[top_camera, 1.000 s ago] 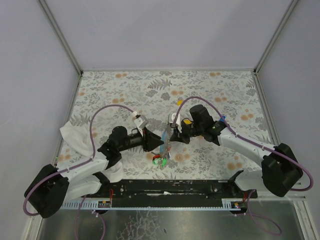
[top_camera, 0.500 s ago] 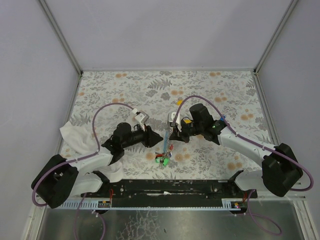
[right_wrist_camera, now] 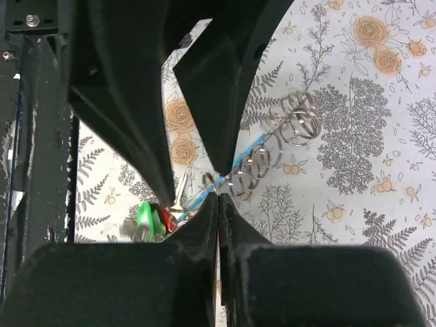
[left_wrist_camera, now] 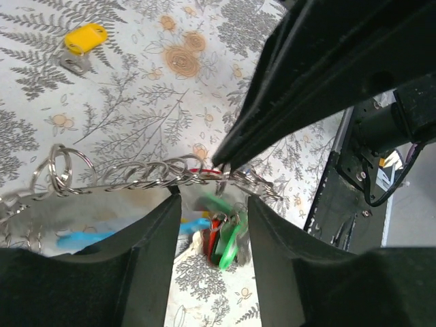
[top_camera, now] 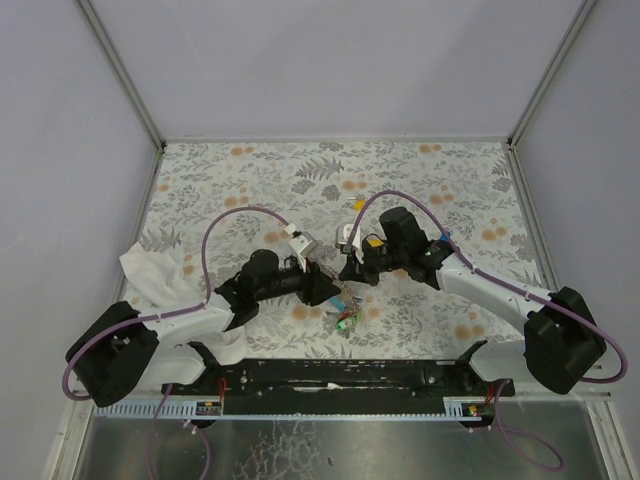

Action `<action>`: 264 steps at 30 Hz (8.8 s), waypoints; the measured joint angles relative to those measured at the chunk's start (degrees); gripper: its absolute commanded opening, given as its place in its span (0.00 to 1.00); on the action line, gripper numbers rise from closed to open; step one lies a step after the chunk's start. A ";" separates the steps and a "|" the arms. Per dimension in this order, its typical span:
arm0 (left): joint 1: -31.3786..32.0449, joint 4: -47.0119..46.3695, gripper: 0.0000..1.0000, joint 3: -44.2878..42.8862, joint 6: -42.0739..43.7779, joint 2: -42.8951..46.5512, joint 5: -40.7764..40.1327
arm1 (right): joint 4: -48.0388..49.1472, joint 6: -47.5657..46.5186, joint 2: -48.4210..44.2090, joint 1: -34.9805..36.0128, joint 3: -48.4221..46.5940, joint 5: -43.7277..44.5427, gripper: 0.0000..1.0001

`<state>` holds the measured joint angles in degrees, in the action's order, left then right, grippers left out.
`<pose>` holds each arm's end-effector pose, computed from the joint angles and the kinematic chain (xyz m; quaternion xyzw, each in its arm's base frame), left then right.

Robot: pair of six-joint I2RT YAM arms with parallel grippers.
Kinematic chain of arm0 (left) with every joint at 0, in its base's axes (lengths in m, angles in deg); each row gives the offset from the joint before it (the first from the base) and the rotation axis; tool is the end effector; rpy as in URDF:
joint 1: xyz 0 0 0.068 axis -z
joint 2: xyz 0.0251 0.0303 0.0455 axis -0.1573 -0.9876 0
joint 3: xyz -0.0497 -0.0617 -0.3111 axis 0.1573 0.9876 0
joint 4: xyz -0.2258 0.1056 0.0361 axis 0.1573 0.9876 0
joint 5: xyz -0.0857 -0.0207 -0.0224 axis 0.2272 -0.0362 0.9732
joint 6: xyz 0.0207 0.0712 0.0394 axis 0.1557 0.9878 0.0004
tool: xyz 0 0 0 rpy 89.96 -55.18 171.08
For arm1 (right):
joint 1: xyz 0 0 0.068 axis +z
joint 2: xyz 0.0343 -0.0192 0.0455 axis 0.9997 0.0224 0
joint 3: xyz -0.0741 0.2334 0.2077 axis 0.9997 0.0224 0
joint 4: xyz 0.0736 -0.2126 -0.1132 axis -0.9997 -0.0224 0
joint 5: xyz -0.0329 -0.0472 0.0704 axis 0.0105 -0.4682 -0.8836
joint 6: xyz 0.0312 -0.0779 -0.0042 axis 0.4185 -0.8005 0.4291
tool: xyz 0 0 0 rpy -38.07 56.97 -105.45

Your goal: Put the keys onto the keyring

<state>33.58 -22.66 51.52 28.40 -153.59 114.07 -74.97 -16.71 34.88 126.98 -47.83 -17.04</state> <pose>0.1668 -0.1945 0.2370 0.2787 0.7390 -0.4483 0.4185 0.1962 0.2156 0.2831 -0.5815 0.6120 0.3500 0.4060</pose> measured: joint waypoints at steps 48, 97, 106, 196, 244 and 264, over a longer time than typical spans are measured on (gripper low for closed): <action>4.20 -11.82 0.32 9.35 17.05 10.62 -5.18 | -0.04 -3.80 -2.75 -0.02 1.16 -1.99 0.00; 4.20 -17.03 0.23 8.35 23.69 6.71 -1.57 | 0.85 -4.39 -4.63 -0.04 2.71 -5.55 0.00; 4.17 -16.79 0.16 6.34 23.71 4.17 1.81 | 1.11 -4.17 -4.63 -0.04 2.73 -5.75 0.00; 4.96 54.93 0.00 -25.59 -7.56 2.78 -25.38 | 65.90 22.84 3.69 13.70 25.57 19.08 0.80; 6.73 59.36 0.00 -32.72 10.01 0.37 -15.15 | 33.68 14.62 -8.98 5.57 18.01 12.09 0.51; 7.26 59.41 0.00 -31.43 14.40 -0.44 -15.69 | 35.87 19.41 -7.78 5.05 16.39 10.86 0.47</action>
<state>40.84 36.74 20.09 42.80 -154.02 98.37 -39.11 2.70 27.10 132.03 -31.43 -6.17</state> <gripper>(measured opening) 0.008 0.461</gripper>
